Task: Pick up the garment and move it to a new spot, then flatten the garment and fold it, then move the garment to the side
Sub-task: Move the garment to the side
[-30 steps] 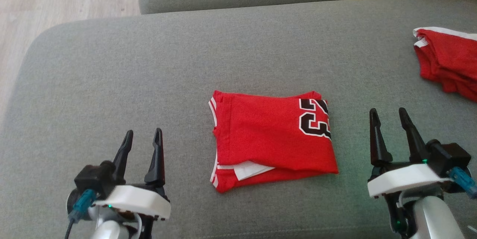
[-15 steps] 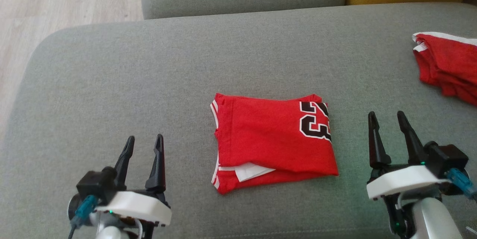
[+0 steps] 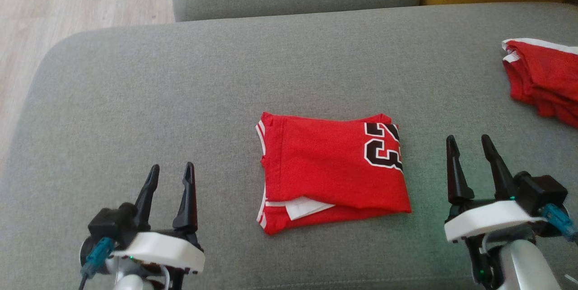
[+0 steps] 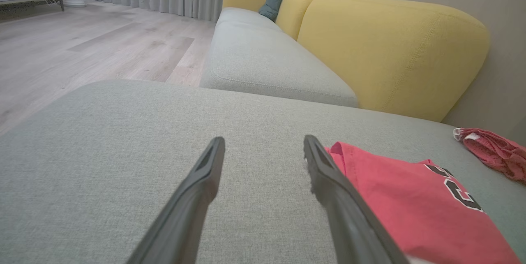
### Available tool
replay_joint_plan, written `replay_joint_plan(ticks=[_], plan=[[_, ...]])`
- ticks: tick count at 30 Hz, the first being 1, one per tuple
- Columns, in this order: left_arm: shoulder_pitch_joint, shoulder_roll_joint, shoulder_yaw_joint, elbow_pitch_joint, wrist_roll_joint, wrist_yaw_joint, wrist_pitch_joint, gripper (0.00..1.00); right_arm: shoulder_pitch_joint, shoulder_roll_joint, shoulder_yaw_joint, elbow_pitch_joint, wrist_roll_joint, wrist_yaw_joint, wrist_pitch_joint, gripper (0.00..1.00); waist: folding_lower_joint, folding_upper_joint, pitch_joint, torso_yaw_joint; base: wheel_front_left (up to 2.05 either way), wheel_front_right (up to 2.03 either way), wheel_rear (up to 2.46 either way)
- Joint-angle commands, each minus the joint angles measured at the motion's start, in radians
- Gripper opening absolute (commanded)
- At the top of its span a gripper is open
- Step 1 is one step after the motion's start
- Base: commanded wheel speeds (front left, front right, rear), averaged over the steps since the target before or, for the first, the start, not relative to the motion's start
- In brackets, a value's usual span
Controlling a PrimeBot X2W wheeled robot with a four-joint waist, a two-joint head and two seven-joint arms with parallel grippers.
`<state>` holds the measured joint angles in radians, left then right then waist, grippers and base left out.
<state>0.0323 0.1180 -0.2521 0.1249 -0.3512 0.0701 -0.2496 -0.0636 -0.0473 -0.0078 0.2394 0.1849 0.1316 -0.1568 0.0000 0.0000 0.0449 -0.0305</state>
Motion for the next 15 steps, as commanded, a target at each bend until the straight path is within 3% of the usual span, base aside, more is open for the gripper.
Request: replay_joint_plan(ticks=[1, 9, 15], plan=[[-0.032, -0.004, 0.04, -0.028, 0.016, -0.004, -0.012, 1.0, -0.022, -0.003, 0.019, -0.035, -0.003, -0.001, 0.003, 1.0, 0.0, 0.0, 0.002, 0.001, 0.0, 0.0, 0.0], [-0.045, -0.018, 0.046, -0.031, 0.034, -0.015, -0.012, 1.0, -0.066, -0.003, 0.029, -0.027, -0.015, -0.001, 0.123, 1.0, 0.0, 0.0, 0.036, 0.014, 0.0, 0.0, 0.0], [-0.068, -0.035, 0.049, -0.03, 0.038, -0.025, -0.012, 1.0, -0.138, -0.003, 0.024, 0.004, 0.021, -0.001, 0.347, 1.0, 0.0, 0.0, 0.095, 0.047, 0.0, 0.0, 0.0]])
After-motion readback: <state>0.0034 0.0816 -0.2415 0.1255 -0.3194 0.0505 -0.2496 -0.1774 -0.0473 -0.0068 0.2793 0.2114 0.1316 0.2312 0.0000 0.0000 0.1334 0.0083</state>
